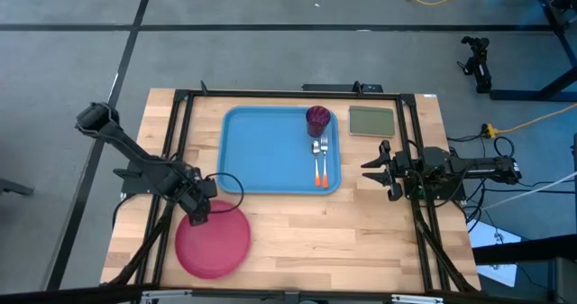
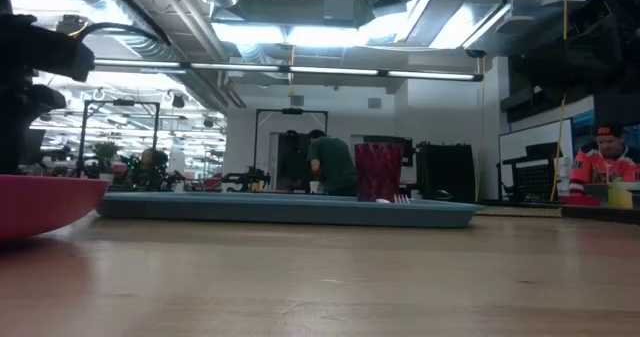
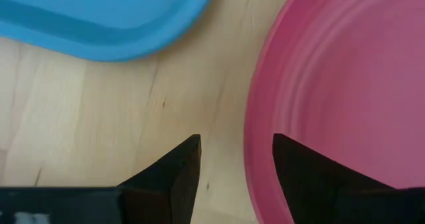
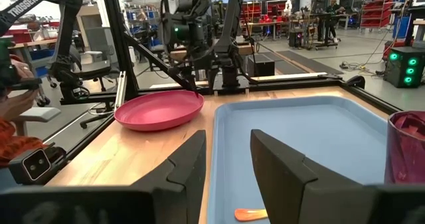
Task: Pick and place plate/cup/fork/spoon on tray
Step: Put the red plate on the blue tray
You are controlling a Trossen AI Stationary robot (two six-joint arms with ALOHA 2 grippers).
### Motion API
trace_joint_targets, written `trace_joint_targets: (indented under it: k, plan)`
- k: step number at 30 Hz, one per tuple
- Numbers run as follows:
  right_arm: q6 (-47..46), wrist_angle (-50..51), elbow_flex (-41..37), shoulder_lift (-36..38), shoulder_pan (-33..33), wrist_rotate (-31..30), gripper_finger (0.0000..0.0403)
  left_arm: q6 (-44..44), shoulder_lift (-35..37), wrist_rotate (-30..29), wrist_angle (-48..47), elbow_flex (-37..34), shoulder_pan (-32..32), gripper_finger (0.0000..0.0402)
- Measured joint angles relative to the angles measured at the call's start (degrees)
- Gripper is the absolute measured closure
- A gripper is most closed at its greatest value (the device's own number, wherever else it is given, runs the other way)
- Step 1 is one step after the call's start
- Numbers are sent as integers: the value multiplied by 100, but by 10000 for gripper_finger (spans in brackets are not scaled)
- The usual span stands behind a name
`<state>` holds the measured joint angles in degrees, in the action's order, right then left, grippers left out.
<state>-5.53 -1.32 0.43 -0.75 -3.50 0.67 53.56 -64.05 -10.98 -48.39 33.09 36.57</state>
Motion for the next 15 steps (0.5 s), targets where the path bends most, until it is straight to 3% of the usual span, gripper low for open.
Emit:
trace_joint_targets:
  k: [15]
  plan:
    - [1,0,0,0,0,0,279,10,-905,62,649,-1,38,232]
